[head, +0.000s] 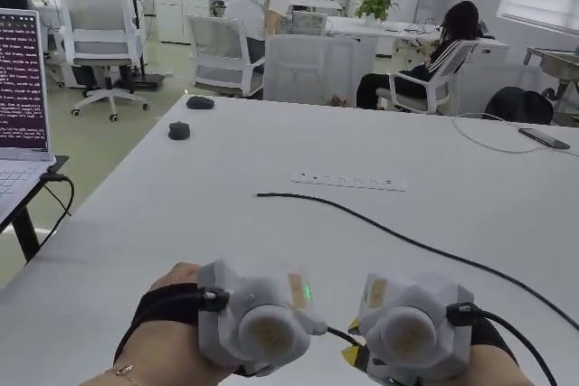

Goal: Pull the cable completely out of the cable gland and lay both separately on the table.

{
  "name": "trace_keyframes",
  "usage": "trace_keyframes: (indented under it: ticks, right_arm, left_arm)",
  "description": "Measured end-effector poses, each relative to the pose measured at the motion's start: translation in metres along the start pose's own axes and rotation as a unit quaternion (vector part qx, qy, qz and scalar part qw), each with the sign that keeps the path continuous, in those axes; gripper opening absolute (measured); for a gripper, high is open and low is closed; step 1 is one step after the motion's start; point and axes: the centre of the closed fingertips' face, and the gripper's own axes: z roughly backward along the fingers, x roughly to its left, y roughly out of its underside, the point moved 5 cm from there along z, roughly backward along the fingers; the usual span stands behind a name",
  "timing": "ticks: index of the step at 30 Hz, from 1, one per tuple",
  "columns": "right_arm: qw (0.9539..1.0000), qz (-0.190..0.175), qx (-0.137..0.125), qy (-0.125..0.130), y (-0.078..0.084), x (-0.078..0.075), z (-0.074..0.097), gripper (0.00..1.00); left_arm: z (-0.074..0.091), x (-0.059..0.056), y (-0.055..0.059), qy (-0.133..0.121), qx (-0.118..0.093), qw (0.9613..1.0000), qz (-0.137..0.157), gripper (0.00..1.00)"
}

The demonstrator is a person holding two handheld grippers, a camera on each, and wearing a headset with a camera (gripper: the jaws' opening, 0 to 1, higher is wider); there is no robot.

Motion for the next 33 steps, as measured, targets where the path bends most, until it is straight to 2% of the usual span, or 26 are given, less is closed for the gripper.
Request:
trace_keyframes:
  ticks: [2,5,7,11,17,21,24,28,33]
  right_arm:
    - [0.9999,-0.013,-0.003,0.0,0.001,0.0,0.0,0.03]
    - [0.9999,-0.014,0.002,0.004,0.003,-0.001,0.001,0.03]
    - [0.9995,-0.01,0.027,0.011,0.01,-0.004,0.0,0.03]
    - [0.998,-0.033,0.051,0.02,0.022,-0.01,0.0,0.03]
    - [0.995,-0.046,0.084,0.029,0.034,-0.013,0.001,0.03]
    - [0.9914,-0.065,0.107,0.036,0.045,-0.018,0.003,0.03]
    - [0.9904,-0.079,0.107,0.038,0.046,-0.018,0.005,0.03]
    - [0.9872,-0.088,0.124,0.049,0.053,-0.021,0.007,0.03]
    - [0.9799,-0.129,0.137,0.067,0.063,-0.028,0.015,0.03]
  left_arm:
    - [-0.001,-0.001,0.001,0.003,0.001,1.0,0.002,0.16]
    - [-0.001,-0.001,0.001,0.002,0.001,1.0,0.003,0.16]
    - [-0.001,0.001,0.003,-0.001,0.004,1.0,0.005,0.16]
    - [0.0,0.006,0.007,-0.008,0.011,0.9998,0.015,0.16]
    - [-0.001,0.01,0.013,-0.017,0.022,0.9994,0.02,0.16]
    - [0.001,0.013,0.016,-0.023,0.028,0.999,0.027,0.16]
    - [0.002,0.014,0.016,-0.027,0.026,0.9987,0.035,0.16]
    - [0.003,0.015,0.017,-0.031,0.03,0.9985,0.033,0.16]
    - [0.007,0.023,0.02,-0.048,0.028,0.9971,0.051,0.16]
